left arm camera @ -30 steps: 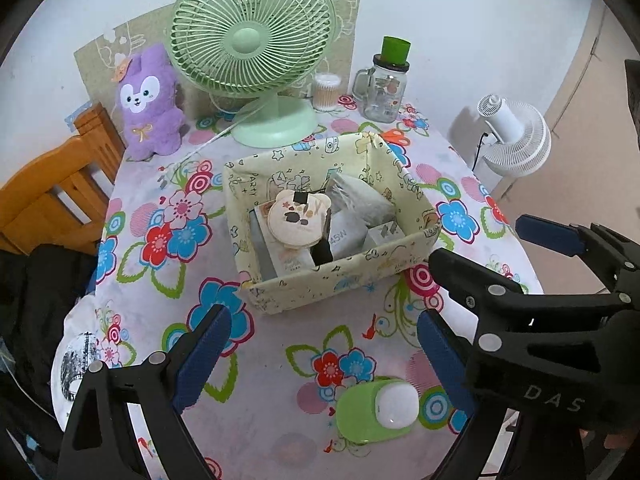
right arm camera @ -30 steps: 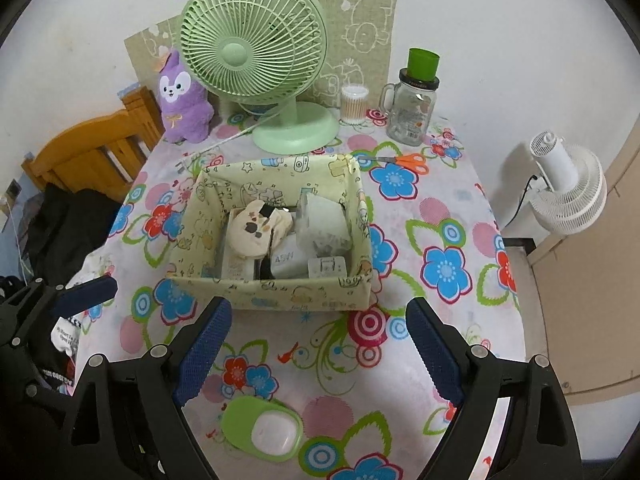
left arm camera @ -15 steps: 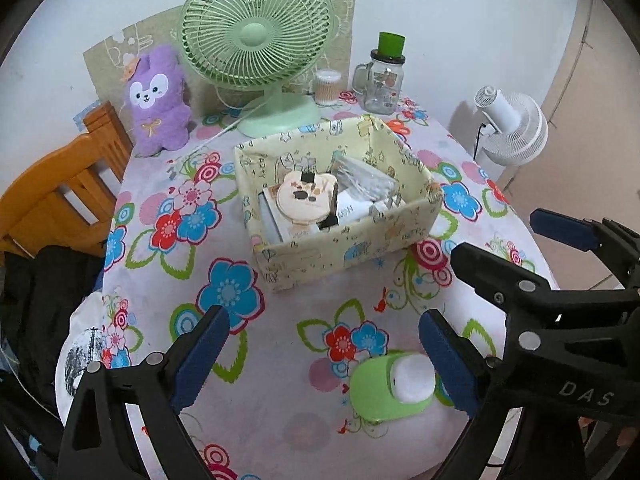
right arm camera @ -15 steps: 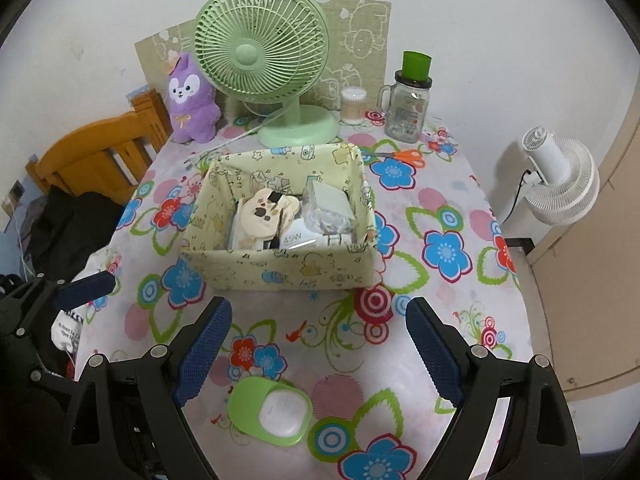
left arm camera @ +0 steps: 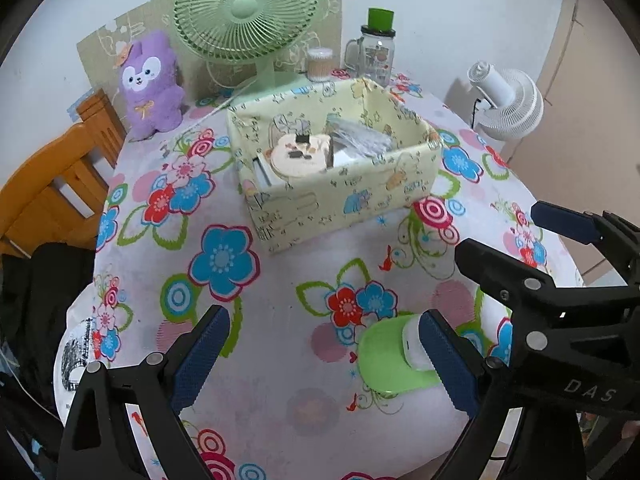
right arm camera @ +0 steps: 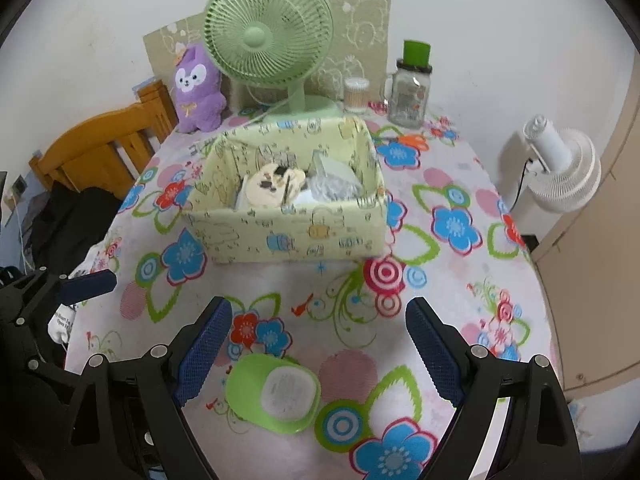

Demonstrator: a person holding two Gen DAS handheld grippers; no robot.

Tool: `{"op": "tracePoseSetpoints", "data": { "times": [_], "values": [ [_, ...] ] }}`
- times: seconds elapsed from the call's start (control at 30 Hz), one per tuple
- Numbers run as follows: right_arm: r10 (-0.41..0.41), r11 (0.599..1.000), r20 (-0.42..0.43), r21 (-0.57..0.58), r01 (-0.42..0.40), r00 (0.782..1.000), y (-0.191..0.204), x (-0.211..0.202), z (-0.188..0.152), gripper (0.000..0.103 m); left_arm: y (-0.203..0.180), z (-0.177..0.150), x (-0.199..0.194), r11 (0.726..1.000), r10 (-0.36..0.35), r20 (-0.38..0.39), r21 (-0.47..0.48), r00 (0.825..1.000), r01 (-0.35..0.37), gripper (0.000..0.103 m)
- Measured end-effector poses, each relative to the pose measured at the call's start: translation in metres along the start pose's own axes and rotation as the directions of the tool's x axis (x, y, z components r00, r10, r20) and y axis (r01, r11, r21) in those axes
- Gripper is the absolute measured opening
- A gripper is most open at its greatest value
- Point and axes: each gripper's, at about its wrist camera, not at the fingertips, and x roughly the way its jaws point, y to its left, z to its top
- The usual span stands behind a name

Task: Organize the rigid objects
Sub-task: 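Withdraw both open tools from the box toward the green-and-white item, then close the right gripper on the white puck atop the green lid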

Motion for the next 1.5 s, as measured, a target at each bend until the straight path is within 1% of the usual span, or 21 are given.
{"op": "tracePoseSetpoints", "data": {
  "times": [0.3, 0.5, 0.77, 1.0, 1.1, 1.17, 1.3, 1.4, 1.5],
  "values": [
    [0.000, 1.000, -0.064, 0.023, 0.001, 0.998, -0.004, 0.019, -0.026, 0.091, -0.002, -0.025, 0.023, 1.000, -0.004, -0.045, 0.013, 0.999, 0.005, 0.097],
    [0.008, 1.000, -0.102, 0.013, -0.007, 0.995, -0.001, 0.034, -0.042, 0.091, -0.003, -0.040, 0.037, 1.000, -0.010, -0.056, 0.028, 0.998, 0.012, 0.097],
    [0.016, 1.000, -0.145, -0.025, -0.019, 0.989, 0.009, 0.049, -0.055, 0.090, -0.002, -0.052, 0.051, 0.999, -0.026, -0.086, 0.034, 0.996, 0.029, 0.097],
    [0.018, 0.999, -0.165, -0.044, -0.026, 0.986, 0.015, 0.059, -0.061, 0.090, 0.000, -0.056, 0.058, 0.998, -0.039, -0.100, 0.035, 0.994, 0.043, 0.097],
    [0.027, 0.999, -0.187, -0.037, -0.035, 0.982, 0.015, 0.065, -0.064, 0.083, -0.001, -0.058, 0.061, 0.998, -0.029, -0.105, 0.046, 0.994, 0.034, 0.097],
    [0.032, 0.999, -0.201, -0.032, -0.039, 0.979, 0.015, 0.070, -0.066, 0.081, -0.001, -0.060, 0.063, 0.998, -0.029, -0.109, 0.047, 0.994, 0.034, 0.097],
    [0.045, 0.997, -0.221, -0.048, -0.057, 0.974, 0.019, 0.075, -0.069, 0.070, -0.001, -0.064, 0.066, 0.998, -0.032, -0.120, 0.049, 0.992, 0.038, 0.097],
    [0.047, 0.996, -0.229, -0.058, -0.062, 0.972, 0.022, 0.079, -0.071, 0.066, 0.000, -0.066, 0.067, 0.998, -0.030, -0.127, 0.053, 0.991, 0.037, 0.097],
    [0.055, 0.996, -0.234, -0.060, -0.071, 0.971, 0.025, 0.082, -0.072, 0.059, 0.001, -0.067, 0.067, 0.998, -0.026, -0.130, 0.056, 0.991, 0.033, 0.097]
  ]
}}
